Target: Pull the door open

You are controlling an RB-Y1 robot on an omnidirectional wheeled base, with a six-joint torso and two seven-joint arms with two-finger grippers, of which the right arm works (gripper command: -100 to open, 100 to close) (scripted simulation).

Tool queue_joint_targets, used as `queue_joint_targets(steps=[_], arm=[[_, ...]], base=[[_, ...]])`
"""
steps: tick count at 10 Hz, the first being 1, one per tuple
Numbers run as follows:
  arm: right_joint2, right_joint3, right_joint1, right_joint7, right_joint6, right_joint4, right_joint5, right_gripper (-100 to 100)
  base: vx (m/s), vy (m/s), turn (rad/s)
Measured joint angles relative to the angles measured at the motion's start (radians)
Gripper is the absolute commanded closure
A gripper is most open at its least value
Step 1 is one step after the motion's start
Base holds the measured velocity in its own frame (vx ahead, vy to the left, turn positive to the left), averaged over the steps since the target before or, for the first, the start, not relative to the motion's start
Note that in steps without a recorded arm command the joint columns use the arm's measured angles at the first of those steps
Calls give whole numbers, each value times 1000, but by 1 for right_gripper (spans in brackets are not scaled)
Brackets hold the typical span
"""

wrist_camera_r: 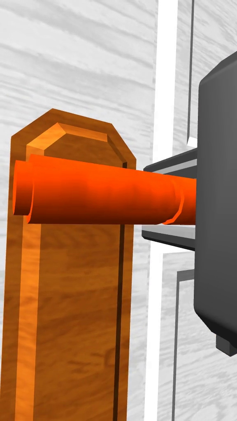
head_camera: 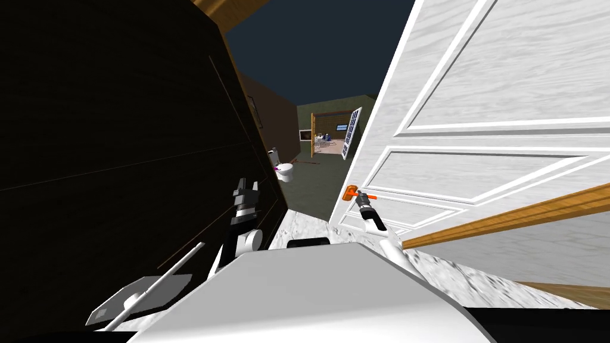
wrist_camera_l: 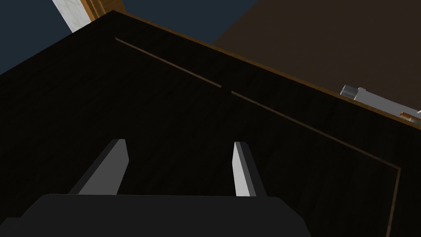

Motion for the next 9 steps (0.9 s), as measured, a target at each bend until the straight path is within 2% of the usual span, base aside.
queue_joint_targets(steps=[4,7,8,9], arm=[[-27,37,33,-31,-14,-19,-4,100],[-55,67,64,-59,-23,-41,-9,100],[-63,77,74,-68,-29,-46,-10,100],[-61,82,77,-69,-28,-45,-9,100]], base=[[-232,-48,151],[-240,-47,137],[-92,-13,41],[-127,3,126]])
